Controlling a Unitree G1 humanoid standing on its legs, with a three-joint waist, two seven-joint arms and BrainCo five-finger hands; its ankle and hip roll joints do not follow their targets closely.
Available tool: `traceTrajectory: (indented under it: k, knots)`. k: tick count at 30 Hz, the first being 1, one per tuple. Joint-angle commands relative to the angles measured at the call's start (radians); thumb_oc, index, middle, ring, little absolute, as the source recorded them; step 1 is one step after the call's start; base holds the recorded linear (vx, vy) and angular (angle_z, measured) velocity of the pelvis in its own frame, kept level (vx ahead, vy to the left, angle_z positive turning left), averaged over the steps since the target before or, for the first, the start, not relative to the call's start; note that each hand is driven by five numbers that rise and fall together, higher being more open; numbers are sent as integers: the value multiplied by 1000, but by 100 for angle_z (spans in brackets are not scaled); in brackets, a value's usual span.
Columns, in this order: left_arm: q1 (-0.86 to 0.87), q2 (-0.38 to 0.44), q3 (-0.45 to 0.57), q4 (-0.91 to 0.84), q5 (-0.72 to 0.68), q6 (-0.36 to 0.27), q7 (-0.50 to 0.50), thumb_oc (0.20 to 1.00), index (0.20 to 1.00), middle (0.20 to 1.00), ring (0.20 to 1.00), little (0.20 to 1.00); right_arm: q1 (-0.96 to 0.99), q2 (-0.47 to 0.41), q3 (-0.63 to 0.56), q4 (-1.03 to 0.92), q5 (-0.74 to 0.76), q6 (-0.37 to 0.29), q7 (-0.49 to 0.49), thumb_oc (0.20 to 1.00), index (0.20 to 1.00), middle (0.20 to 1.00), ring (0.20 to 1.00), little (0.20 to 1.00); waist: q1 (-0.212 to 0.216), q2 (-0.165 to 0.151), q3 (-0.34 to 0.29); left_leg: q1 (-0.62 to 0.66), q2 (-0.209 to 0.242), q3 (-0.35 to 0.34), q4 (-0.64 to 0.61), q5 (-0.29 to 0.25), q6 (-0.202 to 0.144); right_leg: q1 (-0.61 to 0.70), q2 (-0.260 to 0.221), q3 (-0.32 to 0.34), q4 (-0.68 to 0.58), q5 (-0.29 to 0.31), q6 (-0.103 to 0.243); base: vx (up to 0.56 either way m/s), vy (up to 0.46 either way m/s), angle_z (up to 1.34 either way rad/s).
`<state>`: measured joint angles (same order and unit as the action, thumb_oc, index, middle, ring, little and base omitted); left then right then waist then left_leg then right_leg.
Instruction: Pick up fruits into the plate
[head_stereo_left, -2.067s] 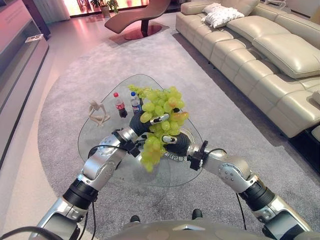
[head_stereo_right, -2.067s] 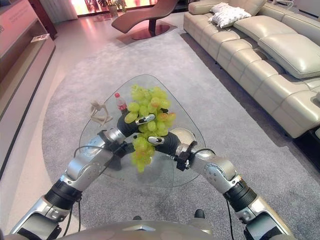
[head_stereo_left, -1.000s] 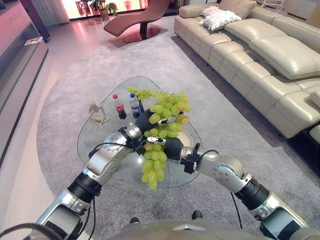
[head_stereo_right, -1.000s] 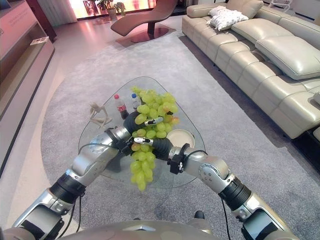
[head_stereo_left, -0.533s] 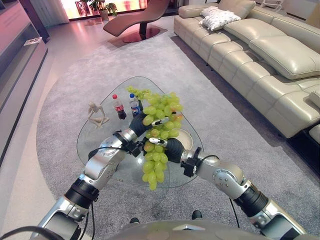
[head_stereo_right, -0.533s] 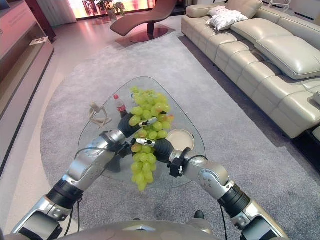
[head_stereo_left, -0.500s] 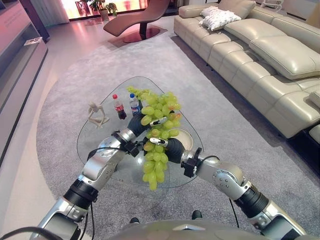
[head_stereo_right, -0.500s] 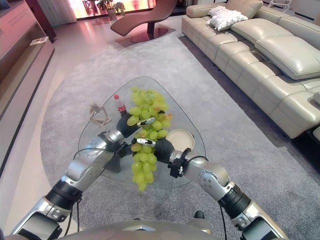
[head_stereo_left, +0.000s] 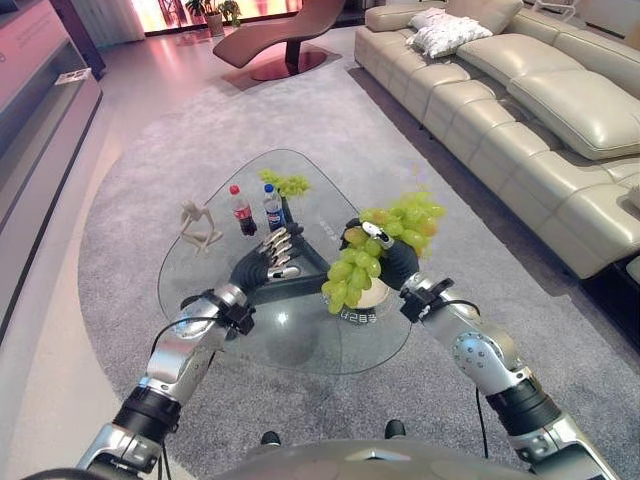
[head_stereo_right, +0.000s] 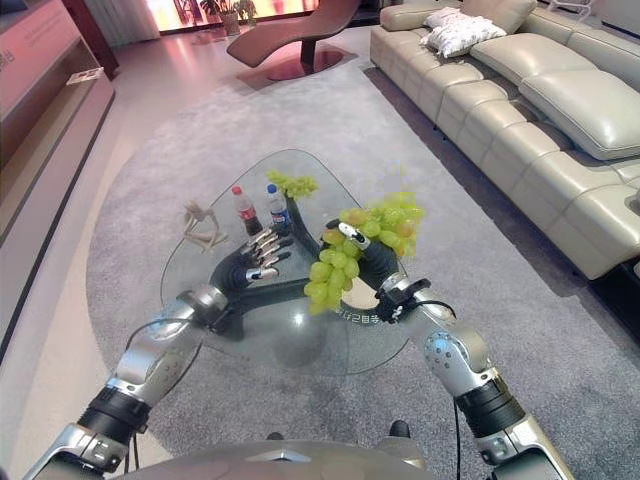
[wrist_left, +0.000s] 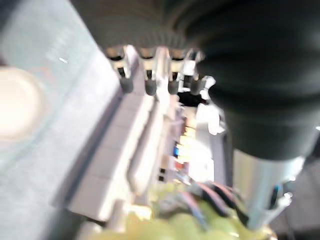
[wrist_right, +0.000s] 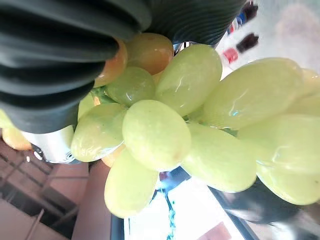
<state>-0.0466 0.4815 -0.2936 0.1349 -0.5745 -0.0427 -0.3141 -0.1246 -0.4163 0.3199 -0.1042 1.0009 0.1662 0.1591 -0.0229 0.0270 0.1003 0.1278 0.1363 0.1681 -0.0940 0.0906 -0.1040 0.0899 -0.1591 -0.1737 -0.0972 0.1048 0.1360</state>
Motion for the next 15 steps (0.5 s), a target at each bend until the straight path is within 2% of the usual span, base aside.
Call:
traceTrajectory:
  k: [1, 4, 8, 10, 12, 15]
  knots:
    - [-40, 22, 36, 82, 70, -36, -2, 1000, 1000, 1000, 1000, 1000, -70, 9, -98, -26, 5, -103, -13, 200, 200, 200, 200, 200, 17, -21, 50, -13, -41, -18, 44, -136, 34, 31, -11, -56, 73, -132, -5, 0, 0, 0]
    - [-31, 11, 20, 190, 114, -24, 54, 1000, 1000, 1000, 1000, 1000, -84, -7, -116, 30, -27, -106, -50, 200, 200, 200, 200, 200, 18, -18, 67, -30, -45, -23, 47, -133, 35, 13, -10, -55, 78, -132, -6, -33, 8, 1]
    - [-67, -26, 2, 437, 160, -34, 214, 1000, 1000, 1000, 1000, 1000, -170, -37, -132, 187, -178, -164, -107, 200, 200, 200, 200, 200, 25, -17, 143, -100, -59, -50, 53, -122, 39, -53, -2, -51, 102, -139, -14, -196, 13, 5]
    - [-80, -47, 13, 522, 183, -10, 258, 1000, 1000, 1000, 1000, 1000, -194, -50, -134, 250, -258, -174, -134, 200, 200, 200, 200, 200, 32, -18, 172, -123, -64, -63, 47, -113, 39, -72, 2, -54, 105, -138, -18, -112, -16, 10]
    - [-81, -64, 24, 574, 222, -4, 276, 1000, 1000, 1000, 1000, 1000, -204, -56, -137, 293, -290, -178, -151, 200, 200, 200, 200, 200, 38, -21, 187, -133, -68, -71, 44, -110, 40, -80, 5, -55, 103, -137, -20, -46, -29, 16]
    - [-77, -82, 43, 715, 279, -47, 293, 1000, 1000, 1000, 1000, 1000, -264, -94, -138, 448, -353, -229, -185, 200, 200, 200, 200, 200, 61, -22, 239, -169, -78, -86, 34, -98, 38, -109, 8, -68, 98, -127, -24, -91, -67, 11]
